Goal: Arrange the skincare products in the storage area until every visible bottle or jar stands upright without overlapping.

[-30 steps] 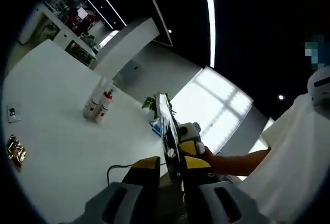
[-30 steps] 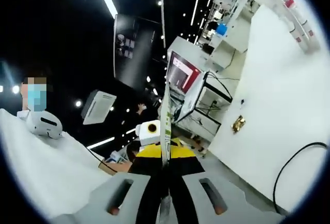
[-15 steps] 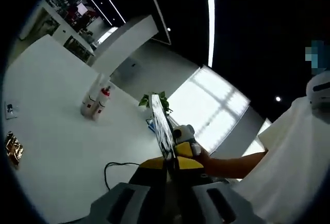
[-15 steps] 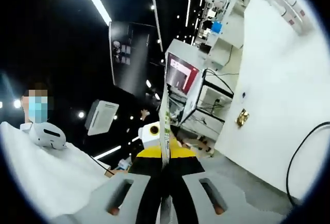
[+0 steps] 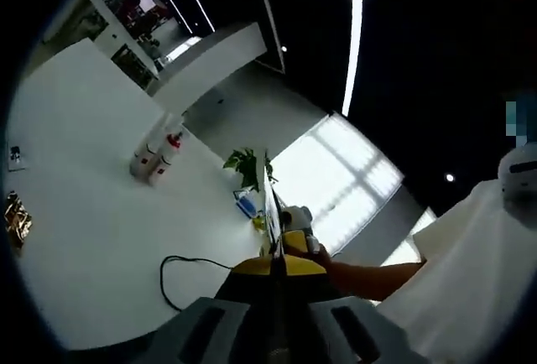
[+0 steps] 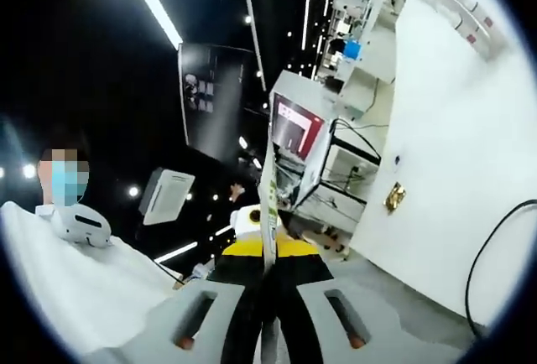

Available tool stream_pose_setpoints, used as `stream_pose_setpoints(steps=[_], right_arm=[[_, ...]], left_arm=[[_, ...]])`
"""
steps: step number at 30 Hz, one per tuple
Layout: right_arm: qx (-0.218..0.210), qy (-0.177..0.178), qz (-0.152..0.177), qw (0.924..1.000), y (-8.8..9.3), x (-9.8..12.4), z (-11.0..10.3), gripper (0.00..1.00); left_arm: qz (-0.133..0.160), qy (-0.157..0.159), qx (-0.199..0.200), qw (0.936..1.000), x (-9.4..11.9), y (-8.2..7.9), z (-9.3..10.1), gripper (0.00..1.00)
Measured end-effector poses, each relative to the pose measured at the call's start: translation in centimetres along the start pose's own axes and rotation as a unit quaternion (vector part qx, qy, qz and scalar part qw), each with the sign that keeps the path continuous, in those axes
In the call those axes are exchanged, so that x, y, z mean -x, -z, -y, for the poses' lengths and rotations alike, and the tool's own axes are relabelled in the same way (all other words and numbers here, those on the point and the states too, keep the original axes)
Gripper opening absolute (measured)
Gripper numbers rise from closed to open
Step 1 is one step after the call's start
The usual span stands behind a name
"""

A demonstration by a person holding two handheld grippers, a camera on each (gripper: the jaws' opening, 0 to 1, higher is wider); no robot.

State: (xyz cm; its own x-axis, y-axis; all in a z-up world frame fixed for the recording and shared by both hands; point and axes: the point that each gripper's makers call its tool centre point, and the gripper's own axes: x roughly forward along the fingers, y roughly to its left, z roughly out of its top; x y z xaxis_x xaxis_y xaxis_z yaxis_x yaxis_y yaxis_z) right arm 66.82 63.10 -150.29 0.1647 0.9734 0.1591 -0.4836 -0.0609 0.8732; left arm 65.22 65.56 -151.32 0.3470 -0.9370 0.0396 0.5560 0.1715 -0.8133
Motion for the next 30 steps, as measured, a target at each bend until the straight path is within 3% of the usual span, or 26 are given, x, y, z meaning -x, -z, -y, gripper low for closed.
stream_pose_setpoints(steps=[5,10,13,17,19,30], right_arm=[[0.045,0.017,-0.052,0.9975,0.9,0.2,-0.3,0.01],[0.129,0.066,-0.141,0.9795,2.9,0.3,0.7,0.16],[0.128,0.054,-0.159,0.9775,3.9,-0.5,0.4,0.22],[0.128,0.068,-0.178,0.9733,4.7,-0.8,1.3,0.07],[0.122,0.06,-0.171,0.9758,4.5,-0.8,1.1,0.03],[0.096,0.033,-0.15,0.9835,4.3,-0.2,0.1,0.0]], left_arm=[[-0.008,0.009,0.008,0.9999,0.0,0.3,0.3,0.01],[-0.021,0.002,-0.001,0.9998,-0.3,0.8,0.2,0.01],[-0.031,0.003,-0.002,0.9995,-0.5,1.2,0.4,0.01],[-0.054,-0.009,-0.018,0.9983,-0.8,2.3,0.1,0.01],[-0.055,-0.014,-0.017,0.9982,-0.8,2.2,-0.2,0.01],[-0.052,0.005,-0.013,0.9985,-0.9,2.1,0.5,0.01]])
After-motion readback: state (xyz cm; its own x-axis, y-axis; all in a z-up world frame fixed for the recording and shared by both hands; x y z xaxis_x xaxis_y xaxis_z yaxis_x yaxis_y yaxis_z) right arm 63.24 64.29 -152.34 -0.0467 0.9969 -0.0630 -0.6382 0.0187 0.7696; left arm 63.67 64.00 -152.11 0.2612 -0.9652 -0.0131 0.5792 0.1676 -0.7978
